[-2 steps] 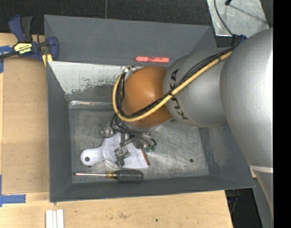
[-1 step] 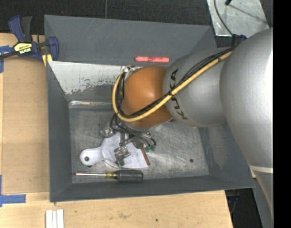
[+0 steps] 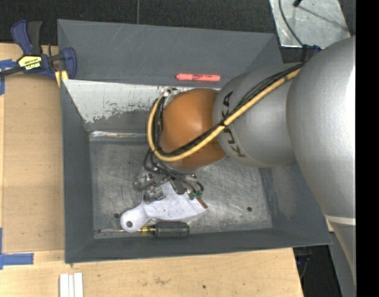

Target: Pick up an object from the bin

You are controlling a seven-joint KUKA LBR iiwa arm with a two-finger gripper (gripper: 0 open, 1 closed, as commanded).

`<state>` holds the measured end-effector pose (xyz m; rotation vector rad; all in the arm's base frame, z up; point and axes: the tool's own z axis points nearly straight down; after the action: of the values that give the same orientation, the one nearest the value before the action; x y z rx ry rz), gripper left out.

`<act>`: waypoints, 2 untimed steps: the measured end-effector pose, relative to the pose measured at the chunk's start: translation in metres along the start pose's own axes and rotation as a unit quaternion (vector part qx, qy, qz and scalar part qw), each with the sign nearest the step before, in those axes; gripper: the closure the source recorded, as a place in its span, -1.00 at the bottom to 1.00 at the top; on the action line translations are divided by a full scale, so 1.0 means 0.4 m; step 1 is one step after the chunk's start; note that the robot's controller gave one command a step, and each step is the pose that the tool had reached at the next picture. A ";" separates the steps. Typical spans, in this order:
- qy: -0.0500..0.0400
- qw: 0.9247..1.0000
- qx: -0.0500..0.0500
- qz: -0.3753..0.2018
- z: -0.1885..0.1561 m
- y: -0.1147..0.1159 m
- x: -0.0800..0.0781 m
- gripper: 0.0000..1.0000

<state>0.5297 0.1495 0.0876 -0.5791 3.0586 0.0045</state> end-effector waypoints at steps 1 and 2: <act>0.004 0.997 -0.002 -0.071 -0.026 -0.003 0.006 1.00; 0.013 0.983 -0.004 -0.183 -0.162 -0.001 0.012 1.00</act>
Offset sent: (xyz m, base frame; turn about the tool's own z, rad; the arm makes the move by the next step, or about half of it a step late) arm -0.0093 0.0044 0.1628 -0.1942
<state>0.5235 0.1468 0.1523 -1.1388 2.9260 0.0006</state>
